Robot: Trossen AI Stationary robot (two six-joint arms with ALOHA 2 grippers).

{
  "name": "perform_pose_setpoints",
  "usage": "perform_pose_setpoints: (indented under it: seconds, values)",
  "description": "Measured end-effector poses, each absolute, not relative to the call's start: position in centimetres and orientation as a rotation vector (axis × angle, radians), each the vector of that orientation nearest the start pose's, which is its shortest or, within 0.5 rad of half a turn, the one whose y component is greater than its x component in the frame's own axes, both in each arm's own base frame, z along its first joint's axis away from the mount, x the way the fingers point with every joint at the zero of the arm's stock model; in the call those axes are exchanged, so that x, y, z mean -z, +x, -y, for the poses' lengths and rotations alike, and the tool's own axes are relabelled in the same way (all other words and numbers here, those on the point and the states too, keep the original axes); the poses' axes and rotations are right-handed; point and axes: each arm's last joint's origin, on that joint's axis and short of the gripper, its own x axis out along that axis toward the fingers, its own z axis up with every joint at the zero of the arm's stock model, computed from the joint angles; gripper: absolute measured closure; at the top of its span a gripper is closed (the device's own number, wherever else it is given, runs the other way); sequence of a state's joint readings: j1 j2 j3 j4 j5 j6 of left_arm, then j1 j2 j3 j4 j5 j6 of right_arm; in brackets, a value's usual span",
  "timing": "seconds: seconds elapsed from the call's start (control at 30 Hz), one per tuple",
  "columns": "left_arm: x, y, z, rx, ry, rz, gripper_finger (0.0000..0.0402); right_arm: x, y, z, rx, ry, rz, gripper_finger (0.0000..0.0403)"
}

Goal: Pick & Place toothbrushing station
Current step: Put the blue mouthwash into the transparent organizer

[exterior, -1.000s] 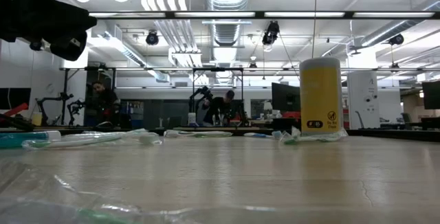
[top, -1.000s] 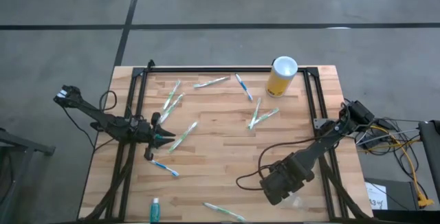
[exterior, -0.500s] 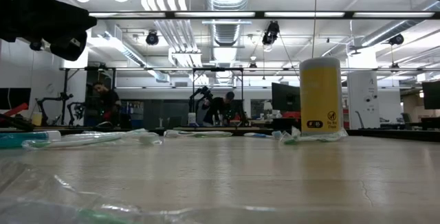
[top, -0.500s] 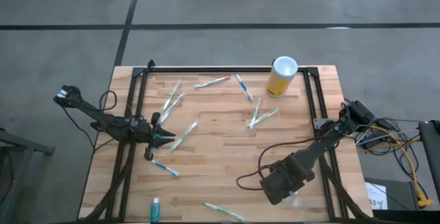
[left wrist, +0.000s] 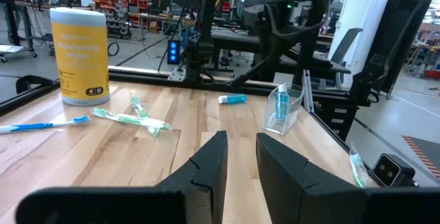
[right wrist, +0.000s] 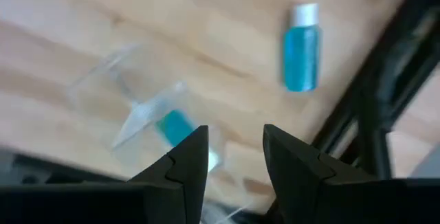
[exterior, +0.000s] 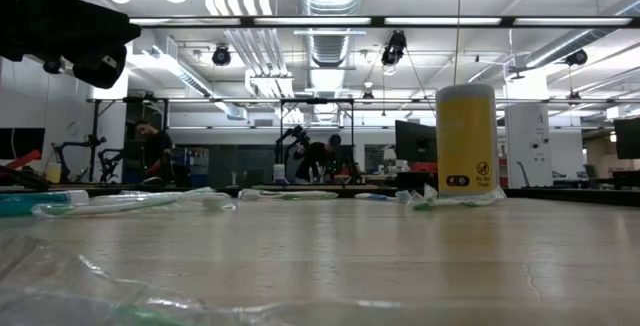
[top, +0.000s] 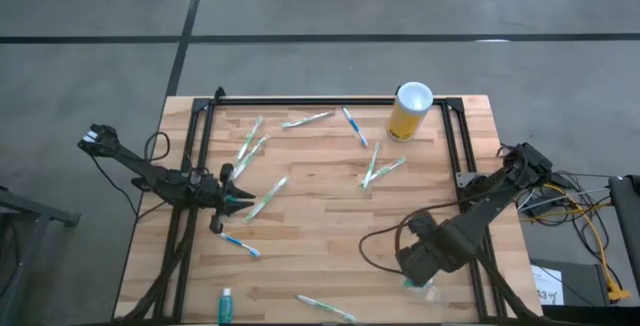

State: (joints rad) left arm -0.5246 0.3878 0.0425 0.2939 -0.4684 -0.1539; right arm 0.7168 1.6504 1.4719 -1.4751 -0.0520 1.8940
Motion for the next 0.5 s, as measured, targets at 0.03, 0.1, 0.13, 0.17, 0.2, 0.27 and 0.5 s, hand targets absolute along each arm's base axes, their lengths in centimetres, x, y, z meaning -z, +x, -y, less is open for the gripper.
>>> perform_pose_setpoints:
  seconds: [0.03, 0.1, 0.13, 0.17, 0.2, 0.27, 0.5]
  values:
    - [-17.2, 11.0, 4.9, 0.052, -0.129, -0.05, 0.0319, -28.6, 21.1, -18.7, 0.997, 0.862, -1.443, 0.0265]
    - [-17.2, 11.0, 4.9, 0.052, -0.13, -0.049, 0.0319, -28.4, 20.8, -18.7, 1.013, 0.845, -1.444, 0.0264]
    - [-17.2, 11.0, 4.9, 0.052, -0.13, -0.049, 0.0319, -28.4, 20.7, -18.6, 1.012, 0.846, -1.444, 0.0262]
    - [-17.2, 11.0, 4.9, 0.053, -0.13, -0.05, 0.0319, -28.5, 20.7, -18.6, 1.007, 0.849, -1.438, 0.0261]
    - [-17.2, 11.0, 4.9, 0.052, -0.129, -0.05, 0.0319, -28.5, 20.8, -18.6, 0.998, 0.854, -1.427, 0.026]
    - [-17.2, 11.0, 4.9, 0.053, -0.13, -0.05, 0.0319, -28.7, 20.8, -18.5, 0.983, 0.851, -1.388, 0.0257]
    - [-17.2, 11.0, 4.9, 0.052, -0.13, -0.049, 0.0319, -29.9, 20.6, -17.6, 0.906, 0.772, -1.23, 0.0245]
